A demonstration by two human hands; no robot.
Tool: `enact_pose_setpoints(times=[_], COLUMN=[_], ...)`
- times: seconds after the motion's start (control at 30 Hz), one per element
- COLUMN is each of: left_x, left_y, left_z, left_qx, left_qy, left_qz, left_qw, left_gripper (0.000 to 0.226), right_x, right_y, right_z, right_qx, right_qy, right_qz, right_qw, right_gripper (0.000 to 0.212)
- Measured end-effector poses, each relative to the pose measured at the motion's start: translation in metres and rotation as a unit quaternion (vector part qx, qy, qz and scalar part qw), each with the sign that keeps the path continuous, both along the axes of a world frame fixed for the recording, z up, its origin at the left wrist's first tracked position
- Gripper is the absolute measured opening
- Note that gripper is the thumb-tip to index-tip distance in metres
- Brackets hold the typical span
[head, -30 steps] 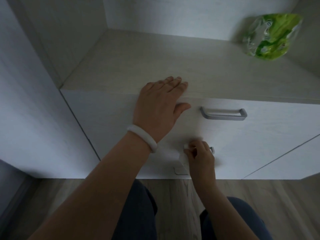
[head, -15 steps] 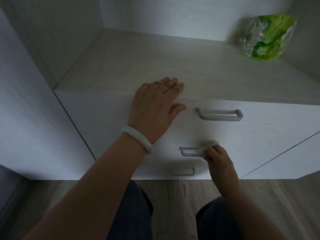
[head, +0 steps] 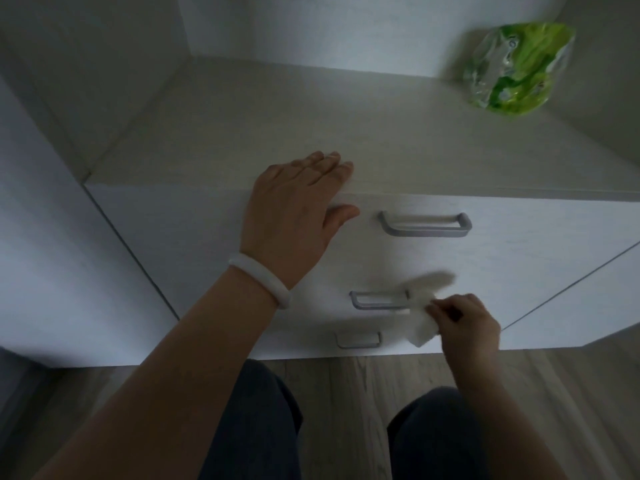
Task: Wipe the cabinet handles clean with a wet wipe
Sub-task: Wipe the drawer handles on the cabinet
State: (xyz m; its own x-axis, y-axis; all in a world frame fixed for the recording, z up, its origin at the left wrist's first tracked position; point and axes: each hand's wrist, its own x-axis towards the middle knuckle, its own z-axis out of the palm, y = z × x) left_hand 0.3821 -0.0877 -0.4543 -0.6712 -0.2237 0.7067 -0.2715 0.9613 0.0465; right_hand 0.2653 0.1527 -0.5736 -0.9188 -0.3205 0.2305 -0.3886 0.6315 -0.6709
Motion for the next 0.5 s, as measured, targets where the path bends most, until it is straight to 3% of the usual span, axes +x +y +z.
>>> enact_pose_setpoints(times=[0.07,0.13,0.2,0.27,0.33,0.43,0.5], left_x=[0.000,0.000,0.001,0.001,0.000,0.000,0.000], left_y=[0.000,0.000,0.001,0.001,0.001,0.002,0.002], left_z=[0.000,0.000,0.001,0.001,0.001,0.001,0.001], left_qx=[0.006,0.007,0.006,0.009,0.010,0.009,0.009], left_qy=[-0.003,-0.001,-0.001,-0.007,-0.013,-0.006,-0.006], left_qz=[-0.001,-0.001,-0.002,-0.002,0.002,0.005,0.004], left_qw=[1.000,1.000,1.000,1.000,1.000,1.000,1.000], left_gripper=[0.050,0.050,0.049,0.049,0.050,0.049,0.049], right_x=[0.000,0.003,0.009,0.016,0.020,0.026,0.035], right_y=[0.008,0.004,-0.008,-0.023,-0.033,-0.041,-0.047], right_z=[-0.004,-0.012,-0.014,-0.012,-0.012,-0.016,-0.017], right_qx=[-0.030,-0.106,-0.240,-0.328,-0.380,-0.461,-0.473], right_qy=[-0.059,-0.174,-0.313,-0.402,-0.435,-0.473,-0.500], right_qz=[-0.048,-0.074,-0.098,-0.116,-0.122,-0.153,-0.144], right_qw=[0.997,0.976,0.914,0.847,0.807,0.735,0.711], right_gripper=[0.004,0.012,0.022,0.018,0.006,0.006,0.006])
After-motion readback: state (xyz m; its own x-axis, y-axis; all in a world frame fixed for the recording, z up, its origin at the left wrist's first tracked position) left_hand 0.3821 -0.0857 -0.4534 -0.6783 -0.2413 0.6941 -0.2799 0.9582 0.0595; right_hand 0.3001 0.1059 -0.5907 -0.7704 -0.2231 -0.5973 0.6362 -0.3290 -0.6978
